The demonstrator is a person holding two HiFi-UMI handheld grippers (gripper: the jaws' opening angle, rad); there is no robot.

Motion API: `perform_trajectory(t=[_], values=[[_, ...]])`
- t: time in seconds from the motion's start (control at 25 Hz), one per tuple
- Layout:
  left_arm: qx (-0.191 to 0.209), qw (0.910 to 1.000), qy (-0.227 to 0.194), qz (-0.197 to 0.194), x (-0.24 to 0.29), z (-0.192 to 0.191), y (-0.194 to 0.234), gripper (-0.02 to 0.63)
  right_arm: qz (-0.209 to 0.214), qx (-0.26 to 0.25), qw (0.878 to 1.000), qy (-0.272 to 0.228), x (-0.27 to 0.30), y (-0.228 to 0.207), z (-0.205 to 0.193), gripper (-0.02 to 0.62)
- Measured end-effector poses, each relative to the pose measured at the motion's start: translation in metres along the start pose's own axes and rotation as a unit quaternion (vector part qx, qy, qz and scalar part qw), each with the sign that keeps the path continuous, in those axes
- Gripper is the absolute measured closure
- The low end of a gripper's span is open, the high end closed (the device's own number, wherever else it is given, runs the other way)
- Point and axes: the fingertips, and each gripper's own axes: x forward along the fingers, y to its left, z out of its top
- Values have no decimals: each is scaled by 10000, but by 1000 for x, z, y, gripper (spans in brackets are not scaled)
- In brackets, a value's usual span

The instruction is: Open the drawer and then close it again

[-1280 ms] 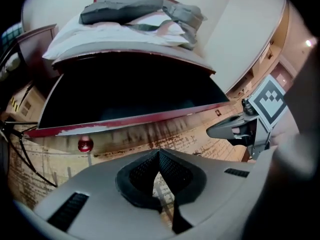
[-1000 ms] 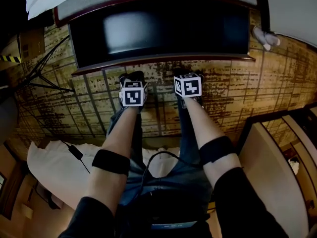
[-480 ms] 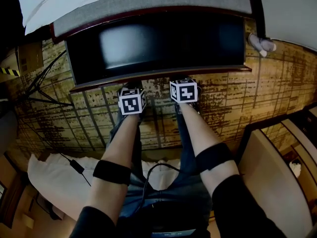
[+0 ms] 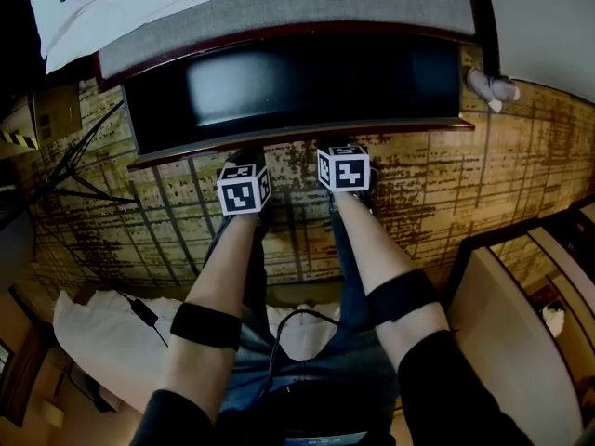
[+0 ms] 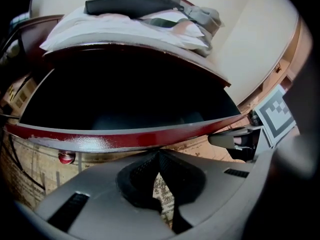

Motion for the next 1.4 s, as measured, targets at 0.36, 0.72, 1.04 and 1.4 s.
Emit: perform_trajectory(t=[0.36,0.72,1.04,1.4], values=[[110,9994,-317,35,13,55,13,606,-32,-23,9995,-312,18,-7,52,595],[200,9973,-696,149,23,94,22,606,33,122,9966,-809,25,-6,99,595],[365,9945,-965,174,34,132,31,606,45,150,9930,-1171,36,-10,138,595],[490,9890,-1378,228,46,172,41,606,62,188,9875,-1564,48,-14,178,595]])
